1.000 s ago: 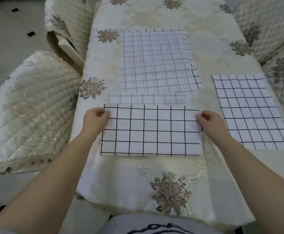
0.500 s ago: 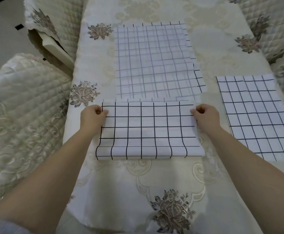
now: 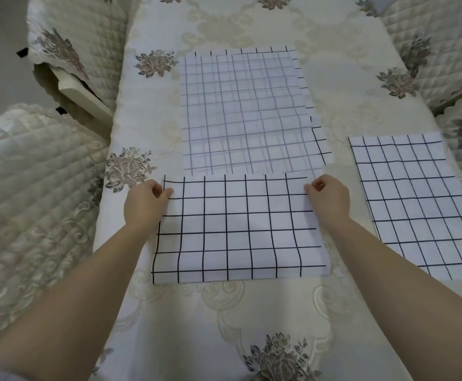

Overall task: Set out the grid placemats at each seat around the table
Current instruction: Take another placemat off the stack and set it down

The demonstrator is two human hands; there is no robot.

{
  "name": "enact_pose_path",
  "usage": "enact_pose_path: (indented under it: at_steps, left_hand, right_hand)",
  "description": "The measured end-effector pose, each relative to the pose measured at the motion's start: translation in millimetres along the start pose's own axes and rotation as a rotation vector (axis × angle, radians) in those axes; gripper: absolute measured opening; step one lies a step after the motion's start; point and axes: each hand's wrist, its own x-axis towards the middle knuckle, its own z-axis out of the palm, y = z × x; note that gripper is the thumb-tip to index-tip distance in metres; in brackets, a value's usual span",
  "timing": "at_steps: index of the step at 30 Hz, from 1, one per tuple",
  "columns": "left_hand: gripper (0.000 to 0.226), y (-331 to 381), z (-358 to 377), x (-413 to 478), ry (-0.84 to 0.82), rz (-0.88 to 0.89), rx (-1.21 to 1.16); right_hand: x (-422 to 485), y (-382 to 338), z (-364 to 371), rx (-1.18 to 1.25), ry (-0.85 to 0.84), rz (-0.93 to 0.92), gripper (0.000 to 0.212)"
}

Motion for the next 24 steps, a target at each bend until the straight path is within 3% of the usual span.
enact_pose_path:
  at_steps: [4, 7, 11, 16, 24]
  left_hand:
    - [0.024, 1, 3, -3, 0.031, 0.012, 0.054]
    - [0.029, 5, 3, -9, 0.157, 0.020, 0.103]
    - [0.026, 30, 14, -43, 0.278, 0.355, 0.123]
    - [0.037, 54, 54, -119, -0.003, 0.604, 0.228]
    - [0.053, 21, 80, -145, -0.160, 0.603, 0.445]
  right_hand:
    - [0, 0, 1, -0.035, 0.005, -0.006, 0.018]
    - [-9, -5, 3, -0.157, 0.100, -0.093, 0.027]
    - [-52, -29, 23, -0.305, 0.196, -0.425, 0.033]
    - [-136, -35, 69, -0.256, -0.006, -0.733, 0.032]
    - [-161, -12, 85, -0.453, -0.182, -0.676, 0.049]
